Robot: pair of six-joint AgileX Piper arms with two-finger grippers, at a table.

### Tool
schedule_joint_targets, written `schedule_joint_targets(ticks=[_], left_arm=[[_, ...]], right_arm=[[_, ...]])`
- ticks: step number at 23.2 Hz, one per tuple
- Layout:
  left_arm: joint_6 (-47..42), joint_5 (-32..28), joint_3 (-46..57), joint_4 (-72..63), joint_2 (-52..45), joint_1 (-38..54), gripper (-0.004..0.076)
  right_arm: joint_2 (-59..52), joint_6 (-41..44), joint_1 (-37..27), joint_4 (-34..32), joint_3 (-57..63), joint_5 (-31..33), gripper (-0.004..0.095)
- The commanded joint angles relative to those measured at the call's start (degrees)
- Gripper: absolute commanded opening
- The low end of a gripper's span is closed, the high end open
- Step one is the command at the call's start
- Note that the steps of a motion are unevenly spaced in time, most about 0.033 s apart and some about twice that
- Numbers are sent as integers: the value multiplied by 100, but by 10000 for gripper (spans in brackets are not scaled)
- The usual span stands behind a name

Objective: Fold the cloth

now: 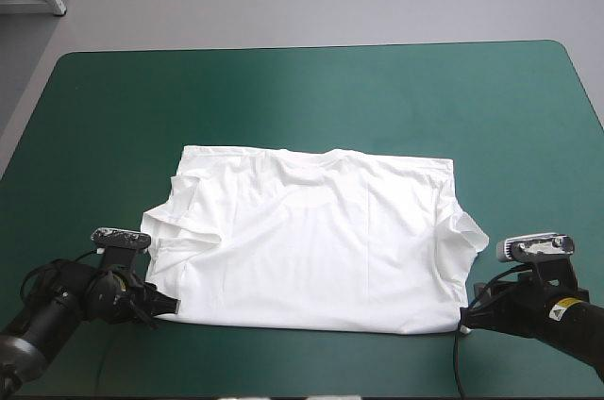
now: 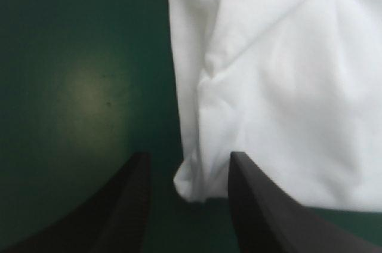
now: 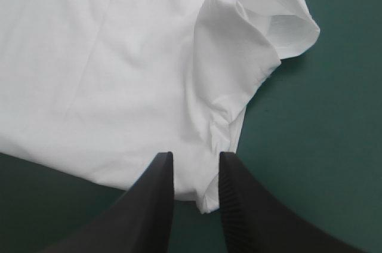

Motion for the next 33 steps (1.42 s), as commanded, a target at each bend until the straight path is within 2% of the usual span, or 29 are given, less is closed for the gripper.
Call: schedule_joint_targets(ticks=[1, 6, 8, 9, 10, 11, 13, 17, 22, 33], left_arm=[[-71, -339, -127, 11, 307, -25, 309], [117, 19, -127, 35, 830, -25, 302], [315, 126, -127, 51, 853, -25, 254], [447, 246, -127, 51, 853, -25, 169], [517, 274, -127, 51, 853, -25, 127], [681, 323, -127, 51, 853, -25, 19], [692, 323, -127, 51, 853, -25, 21], [692, 312, -127, 60, 853, -25, 21], [692, 263, -127, 38, 853, -25, 21], [781, 285, -127, 11, 853, -25, 21]], right_arm=[[2, -140, -42, 68, -123, -287, 256], [2, -140, -42, 68, -123, -196, 256], [2, -140, -42, 32, -123, -67, 256], [2, -140, -42, -11, -123, 106, 256], [2, -140, -42, -29, -123, 186, 256], [2, -92, -42, -67, -113, 311, 256], [13, -81, -42, -56, 102, 298, 278], [142, -8, -42, 9, 604, 125, 504], [645, -81, -42, 160, 615, -150, 423], [2043, -436, -42, 317, 615, -307, 422]])
